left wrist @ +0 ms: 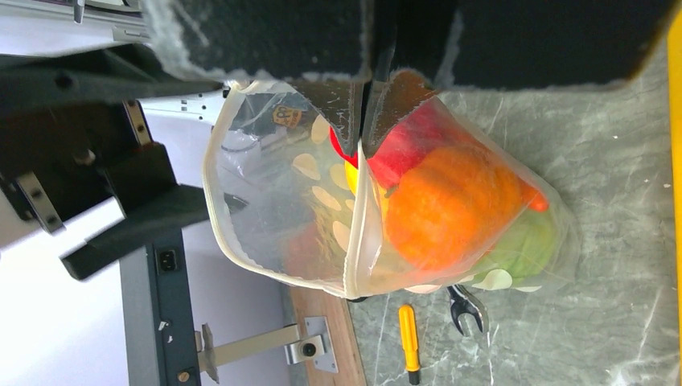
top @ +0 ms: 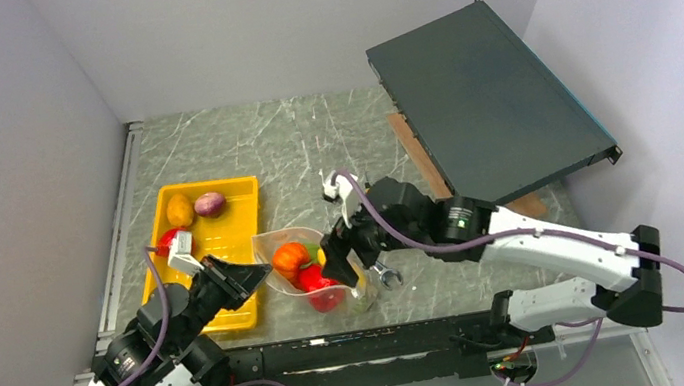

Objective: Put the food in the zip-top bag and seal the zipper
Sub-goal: Zip the zipper food storage bag at the center of the board.

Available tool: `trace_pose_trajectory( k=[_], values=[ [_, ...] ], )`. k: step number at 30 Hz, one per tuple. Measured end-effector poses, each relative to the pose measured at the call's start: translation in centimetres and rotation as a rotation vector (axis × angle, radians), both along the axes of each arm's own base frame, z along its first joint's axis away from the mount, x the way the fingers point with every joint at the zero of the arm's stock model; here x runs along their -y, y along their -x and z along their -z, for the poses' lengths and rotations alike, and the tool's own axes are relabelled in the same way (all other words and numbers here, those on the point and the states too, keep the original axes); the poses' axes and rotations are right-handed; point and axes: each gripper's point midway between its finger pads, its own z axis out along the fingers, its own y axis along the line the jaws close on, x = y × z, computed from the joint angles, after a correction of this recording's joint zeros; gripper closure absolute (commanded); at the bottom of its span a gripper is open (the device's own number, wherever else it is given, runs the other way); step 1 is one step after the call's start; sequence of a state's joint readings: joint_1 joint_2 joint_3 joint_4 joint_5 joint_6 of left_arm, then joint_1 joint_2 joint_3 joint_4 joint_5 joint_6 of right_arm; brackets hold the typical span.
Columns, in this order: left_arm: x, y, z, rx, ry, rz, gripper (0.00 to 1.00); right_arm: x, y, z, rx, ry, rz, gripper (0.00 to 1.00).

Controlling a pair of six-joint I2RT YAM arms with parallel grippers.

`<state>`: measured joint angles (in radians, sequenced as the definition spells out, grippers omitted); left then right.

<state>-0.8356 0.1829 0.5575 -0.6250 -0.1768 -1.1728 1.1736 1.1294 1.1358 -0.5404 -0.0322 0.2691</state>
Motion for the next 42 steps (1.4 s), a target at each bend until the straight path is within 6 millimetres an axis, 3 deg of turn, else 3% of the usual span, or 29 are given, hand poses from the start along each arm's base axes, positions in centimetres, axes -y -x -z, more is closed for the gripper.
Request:
trace_pose_trajectory(
  k=[8, 15, 20, 26, 35, 39, 42],
  values=[
    [0.7, -0.7, 0.2, -0.014, -0.017, 0.0, 1.0, 2.9, 4.9, 0.9, 0.18, 0.047, -0.041, 0.0],
    [0.8, -0.9, -0.2, -0.014, -0.018, -0.005, 1.0, 3.3, 5.3, 2.4, 0.374, 0.147, 0.089, 0.18],
    [0.6, -1.0, -0.5, -0.011, -0.019, -0.018, 1.0, 3.3, 4.1, 4.2, 0.527, 0.312, 0.247, 0.28],
    [0.3, -1.2, -0.6, -0.011, -0.026, -0.034, 1.0, 3.4, 3.1, 4.9, 0.635, 0.39, 0.329, 0.5],
    [0.4, -1.4, -0.5, -0.024, -0.048, -0.037, 1.0, 2.7, 3.0, 2.8, 0.636, 0.303, 0.336, 0.97],
    [0.0, -1.2, -1.2, -0.005, -0.073, -0.032, 0.78, 2.9, 2.8, 1.8, 0.558, 0.21, 0.288, 1.0],
    [-0.6, -0.9, -3.0, 0.065, -0.118, -0.017, 0.62, 3.2, 2.2, 1.4, 0.453, 0.12, 0.216, 1.0]
  ],
)
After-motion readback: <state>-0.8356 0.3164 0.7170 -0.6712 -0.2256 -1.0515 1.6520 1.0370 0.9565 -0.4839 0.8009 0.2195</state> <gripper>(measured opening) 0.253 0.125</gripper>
